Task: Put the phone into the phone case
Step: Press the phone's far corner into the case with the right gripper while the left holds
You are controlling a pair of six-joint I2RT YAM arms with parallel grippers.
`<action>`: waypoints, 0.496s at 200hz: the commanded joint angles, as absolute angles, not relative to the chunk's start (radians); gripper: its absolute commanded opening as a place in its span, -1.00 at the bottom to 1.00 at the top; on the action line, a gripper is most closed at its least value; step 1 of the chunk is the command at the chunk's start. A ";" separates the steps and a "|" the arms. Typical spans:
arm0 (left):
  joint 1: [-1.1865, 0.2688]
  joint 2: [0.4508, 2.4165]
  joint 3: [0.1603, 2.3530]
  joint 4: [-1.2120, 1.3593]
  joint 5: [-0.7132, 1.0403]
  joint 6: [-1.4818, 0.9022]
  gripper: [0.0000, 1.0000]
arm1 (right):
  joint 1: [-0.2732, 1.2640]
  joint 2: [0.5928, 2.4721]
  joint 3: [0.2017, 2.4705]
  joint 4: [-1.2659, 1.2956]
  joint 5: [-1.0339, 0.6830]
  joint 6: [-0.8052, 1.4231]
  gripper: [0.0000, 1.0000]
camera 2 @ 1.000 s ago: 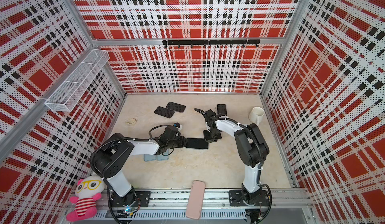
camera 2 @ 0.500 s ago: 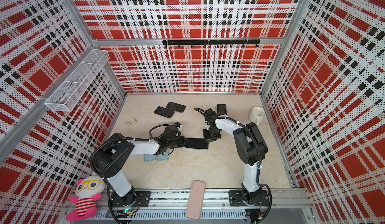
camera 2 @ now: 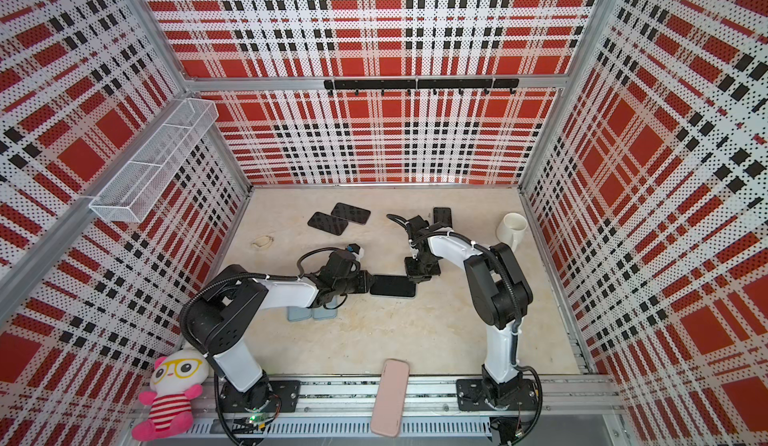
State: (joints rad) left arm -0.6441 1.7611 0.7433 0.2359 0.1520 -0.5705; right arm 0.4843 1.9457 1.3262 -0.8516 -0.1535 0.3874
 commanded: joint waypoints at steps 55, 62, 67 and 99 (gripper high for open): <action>-0.664 1.784 0.757 0.148 0.154 -0.543 -0.60 | 0.516 2.030 1.257 -0.790 -0.099 0.393 -0.78; -0.664 1.781 0.758 0.142 0.151 -0.539 -0.58 | 0.515 2.006 1.269 -0.804 -0.074 0.390 -0.74; -0.664 1.778 0.761 0.136 0.148 -0.536 -0.56 | 0.512 1.987 1.277 -0.814 -0.059 0.387 -0.71; -0.663 1.769 0.767 0.115 0.129 -0.524 -0.45 | 0.491 1.918 1.315 -0.867 -0.029 0.373 -0.47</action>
